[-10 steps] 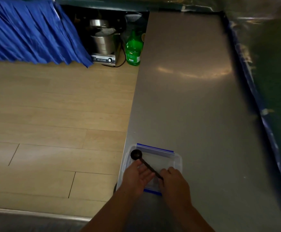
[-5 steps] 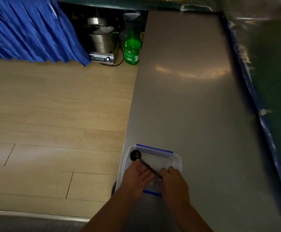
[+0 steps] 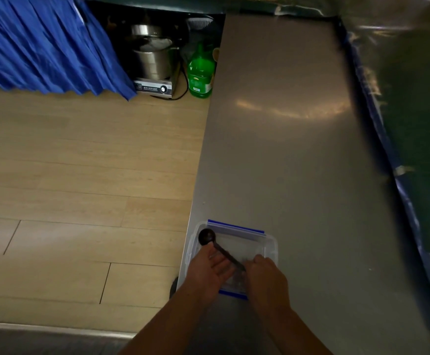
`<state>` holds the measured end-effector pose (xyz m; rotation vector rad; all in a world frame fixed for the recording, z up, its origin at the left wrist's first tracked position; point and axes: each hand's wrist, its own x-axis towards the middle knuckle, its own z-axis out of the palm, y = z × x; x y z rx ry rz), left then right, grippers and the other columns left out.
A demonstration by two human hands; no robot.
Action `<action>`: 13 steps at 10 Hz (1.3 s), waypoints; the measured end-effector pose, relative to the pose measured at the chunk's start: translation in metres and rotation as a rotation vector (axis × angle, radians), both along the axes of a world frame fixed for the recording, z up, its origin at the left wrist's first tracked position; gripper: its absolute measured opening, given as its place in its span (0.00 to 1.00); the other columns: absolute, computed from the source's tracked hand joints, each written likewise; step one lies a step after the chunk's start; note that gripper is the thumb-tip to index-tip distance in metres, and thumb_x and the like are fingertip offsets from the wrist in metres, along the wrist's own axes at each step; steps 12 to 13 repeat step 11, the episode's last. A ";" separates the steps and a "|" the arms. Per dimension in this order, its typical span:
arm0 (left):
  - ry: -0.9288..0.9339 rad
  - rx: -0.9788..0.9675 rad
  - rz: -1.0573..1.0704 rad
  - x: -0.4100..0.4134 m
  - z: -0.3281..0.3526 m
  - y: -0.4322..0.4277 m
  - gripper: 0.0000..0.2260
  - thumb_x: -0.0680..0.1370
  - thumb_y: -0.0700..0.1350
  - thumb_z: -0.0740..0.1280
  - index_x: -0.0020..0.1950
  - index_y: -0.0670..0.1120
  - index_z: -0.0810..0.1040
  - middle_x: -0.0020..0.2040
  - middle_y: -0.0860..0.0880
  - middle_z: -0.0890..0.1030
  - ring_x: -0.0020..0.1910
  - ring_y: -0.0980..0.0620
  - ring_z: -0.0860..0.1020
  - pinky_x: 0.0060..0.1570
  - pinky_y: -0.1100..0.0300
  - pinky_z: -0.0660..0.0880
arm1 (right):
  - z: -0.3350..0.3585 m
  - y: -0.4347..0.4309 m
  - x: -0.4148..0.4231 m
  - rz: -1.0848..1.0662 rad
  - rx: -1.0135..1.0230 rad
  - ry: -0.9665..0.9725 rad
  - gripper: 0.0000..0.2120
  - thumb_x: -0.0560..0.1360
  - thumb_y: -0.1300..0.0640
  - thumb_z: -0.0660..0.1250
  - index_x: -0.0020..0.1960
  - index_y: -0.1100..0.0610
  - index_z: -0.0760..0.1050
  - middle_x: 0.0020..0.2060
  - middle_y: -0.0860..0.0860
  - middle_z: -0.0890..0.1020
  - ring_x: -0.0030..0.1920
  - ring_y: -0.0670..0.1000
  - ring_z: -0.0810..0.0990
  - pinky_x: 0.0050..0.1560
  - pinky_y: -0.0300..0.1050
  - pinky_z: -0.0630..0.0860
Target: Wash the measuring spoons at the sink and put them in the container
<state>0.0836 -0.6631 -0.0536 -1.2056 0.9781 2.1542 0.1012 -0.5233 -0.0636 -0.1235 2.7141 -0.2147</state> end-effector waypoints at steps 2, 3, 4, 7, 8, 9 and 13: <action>0.007 -0.005 -0.010 0.001 0.003 0.000 0.10 0.81 0.47 0.61 0.53 0.43 0.78 0.53 0.38 0.83 0.55 0.39 0.81 0.60 0.43 0.76 | 0.000 -0.001 0.001 -0.006 -0.027 0.001 0.09 0.78 0.54 0.63 0.57 0.51 0.76 0.54 0.50 0.78 0.55 0.50 0.76 0.51 0.44 0.78; 0.011 -0.007 -0.015 0.002 0.006 -0.001 0.09 0.81 0.46 0.61 0.53 0.42 0.78 0.52 0.38 0.83 0.55 0.39 0.81 0.61 0.44 0.75 | 0.003 0.000 0.001 -0.021 -0.055 0.022 0.09 0.78 0.54 0.62 0.56 0.51 0.77 0.54 0.49 0.77 0.54 0.50 0.76 0.50 0.44 0.78; -0.018 -0.012 0.009 0.003 0.009 -0.001 0.12 0.81 0.46 0.61 0.57 0.38 0.74 0.52 0.38 0.80 0.58 0.38 0.77 0.63 0.44 0.73 | 0.007 0.002 0.001 -0.035 -0.098 0.036 0.10 0.78 0.52 0.61 0.56 0.51 0.75 0.55 0.49 0.76 0.55 0.49 0.74 0.51 0.43 0.77; 0.025 -0.055 0.061 0.021 0.047 -0.007 0.08 0.79 0.41 0.62 0.55 0.38 0.73 0.49 0.36 0.75 0.50 0.38 0.76 0.54 0.45 0.74 | 0.039 0.021 0.013 -0.026 -0.306 0.150 0.14 0.77 0.55 0.61 0.61 0.54 0.73 0.59 0.51 0.75 0.59 0.52 0.73 0.57 0.45 0.73; 0.080 -0.058 0.057 0.028 0.067 -0.011 0.07 0.79 0.40 0.61 0.51 0.36 0.74 0.53 0.34 0.77 0.54 0.35 0.77 0.57 0.44 0.72 | 0.057 0.031 0.012 -0.043 -0.410 0.119 0.14 0.78 0.55 0.62 0.62 0.55 0.74 0.59 0.52 0.77 0.59 0.52 0.75 0.60 0.44 0.72; 0.153 -0.111 -0.054 0.033 0.092 -0.014 0.11 0.79 0.39 0.61 0.55 0.33 0.76 0.55 0.32 0.79 0.54 0.35 0.79 0.56 0.45 0.74 | 0.083 0.040 0.007 -0.057 -0.504 0.126 0.10 0.79 0.58 0.61 0.54 0.59 0.79 0.53 0.56 0.82 0.52 0.53 0.79 0.54 0.43 0.73; 0.317 -0.368 -0.364 0.034 0.153 -0.022 0.12 0.78 0.42 0.61 0.56 0.37 0.78 0.49 0.36 0.81 0.45 0.40 0.81 0.42 0.53 0.78 | 0.154 0.053 -0.007 0.035 -0.478 0.038 0.12 0.78 0.55 0.60 0.47 0.62 0.78 0.45 0.59 0.82 0.46 0.56 0.80 0.44 0.47 0.74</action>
